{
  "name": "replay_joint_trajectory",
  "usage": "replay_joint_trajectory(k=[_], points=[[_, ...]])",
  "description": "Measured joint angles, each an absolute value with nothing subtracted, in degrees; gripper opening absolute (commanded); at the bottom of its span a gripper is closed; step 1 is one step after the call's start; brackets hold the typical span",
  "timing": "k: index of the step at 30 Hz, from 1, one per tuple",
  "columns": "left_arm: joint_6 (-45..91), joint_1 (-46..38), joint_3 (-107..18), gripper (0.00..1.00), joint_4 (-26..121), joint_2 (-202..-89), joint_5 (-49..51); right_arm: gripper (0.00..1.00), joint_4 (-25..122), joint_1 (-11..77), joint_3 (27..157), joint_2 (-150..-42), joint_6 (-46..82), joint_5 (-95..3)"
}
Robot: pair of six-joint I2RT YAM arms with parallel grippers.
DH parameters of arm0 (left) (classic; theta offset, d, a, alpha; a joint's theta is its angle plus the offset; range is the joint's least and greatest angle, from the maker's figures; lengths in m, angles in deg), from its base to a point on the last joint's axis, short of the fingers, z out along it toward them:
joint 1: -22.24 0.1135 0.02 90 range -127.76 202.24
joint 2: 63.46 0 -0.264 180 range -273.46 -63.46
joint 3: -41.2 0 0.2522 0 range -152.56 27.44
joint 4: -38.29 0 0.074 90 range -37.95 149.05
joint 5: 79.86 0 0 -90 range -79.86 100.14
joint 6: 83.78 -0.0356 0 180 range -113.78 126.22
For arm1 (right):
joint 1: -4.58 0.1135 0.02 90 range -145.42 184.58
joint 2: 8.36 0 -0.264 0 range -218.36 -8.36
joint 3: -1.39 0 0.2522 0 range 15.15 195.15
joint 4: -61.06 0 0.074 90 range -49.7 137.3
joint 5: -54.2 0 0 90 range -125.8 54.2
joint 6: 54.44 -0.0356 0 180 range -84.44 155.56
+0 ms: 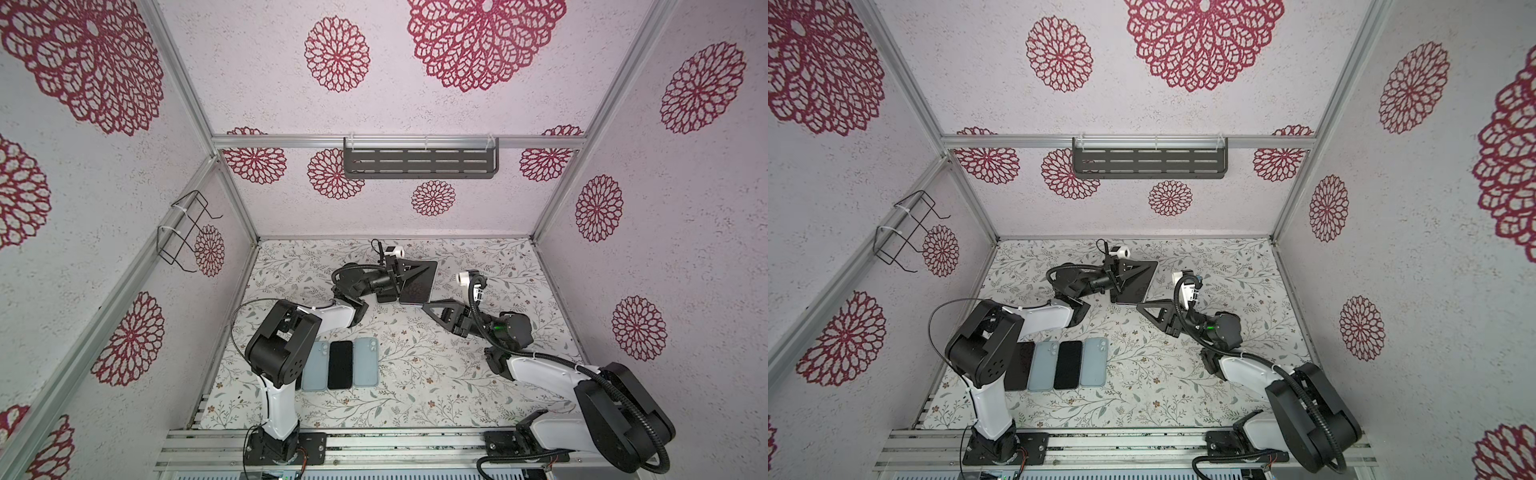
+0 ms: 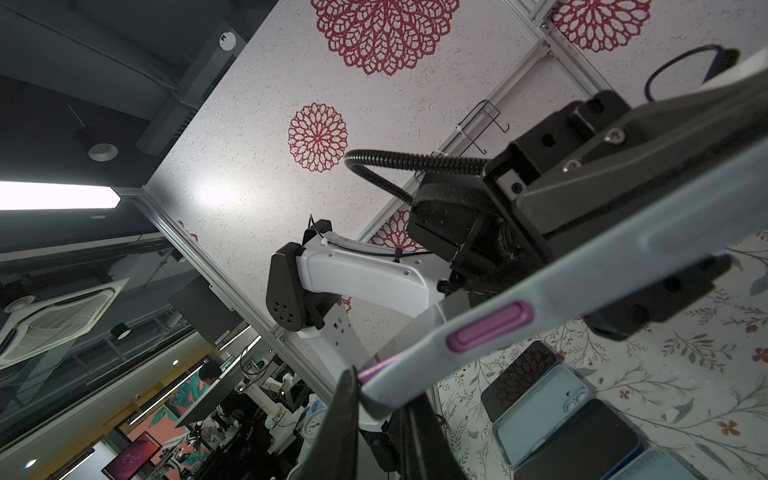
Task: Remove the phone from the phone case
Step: 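Pull the pale case off with right gripper while left gripper holds the phone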
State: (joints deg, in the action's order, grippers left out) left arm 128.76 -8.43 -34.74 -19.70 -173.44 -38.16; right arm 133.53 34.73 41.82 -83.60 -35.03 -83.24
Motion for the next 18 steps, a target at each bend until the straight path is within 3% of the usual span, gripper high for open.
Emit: replay_joint_trajectory(k=[8, 18], points=[[128.71, -8.67, -34.80, 0.00, -19.24, -173.44, -36.73, 0.12, 133.93, 33.64, 41.52, -83.93, -35.07, -83.04], [126.46, -9.15, -34.89, 0.00, -15.28, -173.42, -35.03, 0.13, 137.56, 32.79, 37.28, -84.37, -36.03, -79.31]])
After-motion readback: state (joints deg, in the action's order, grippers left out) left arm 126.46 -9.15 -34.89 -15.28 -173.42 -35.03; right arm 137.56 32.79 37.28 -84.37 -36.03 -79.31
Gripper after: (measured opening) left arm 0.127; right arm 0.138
